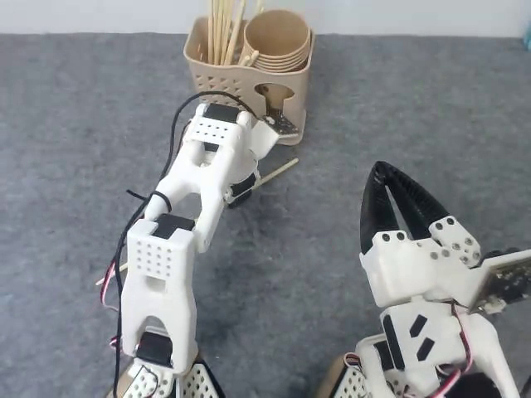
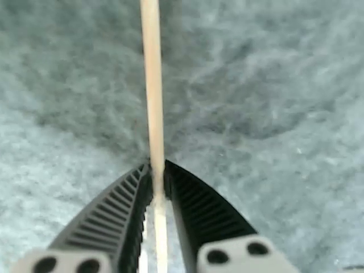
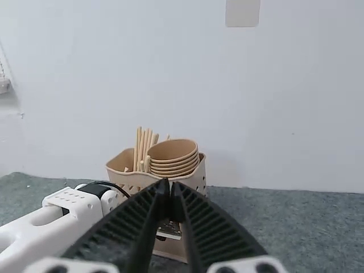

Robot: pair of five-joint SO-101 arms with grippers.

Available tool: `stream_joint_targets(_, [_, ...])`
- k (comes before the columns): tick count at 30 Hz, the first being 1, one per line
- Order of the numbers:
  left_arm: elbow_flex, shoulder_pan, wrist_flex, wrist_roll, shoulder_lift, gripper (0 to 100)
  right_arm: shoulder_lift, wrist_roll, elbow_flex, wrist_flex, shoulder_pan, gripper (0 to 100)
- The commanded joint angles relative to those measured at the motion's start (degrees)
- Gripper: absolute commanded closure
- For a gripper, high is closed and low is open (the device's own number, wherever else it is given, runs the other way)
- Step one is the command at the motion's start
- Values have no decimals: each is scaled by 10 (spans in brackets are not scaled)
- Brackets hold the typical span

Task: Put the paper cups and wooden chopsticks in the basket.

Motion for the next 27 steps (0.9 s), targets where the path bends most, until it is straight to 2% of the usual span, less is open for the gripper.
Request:
stream_joint_targets(1, [-22, 16, 34, 8, -63, 988, -2, 6, -2, 7, 6, 990])
stream_joint_targets(6, [-19, 24, 42, 10, -171, 988, -2, 5, 8, 11, 6, 990])
stream_joint_targets(13, [-12, 23, 42, 50, -363, 988, -3, 4, 91, 12, 5, 990])
stream_joint_targets(15, [-13, 20, 36, 58, -405, 988, -3, -23, 116, 16, 5, 990])
stream_joint_targets(18, [-12, 19, -5, 84, -449, 988, -2, -58, 156, 11, 0, 990])
stream_joint_targets(23, [-13, 18, -94, 167, -464, 988, -2, -64, 231, -33, -15, 990])
stream_joint_targets(27, [-13, -2, -196, 246, -463, 988, -2, -65, 301, -86, -37, 990])
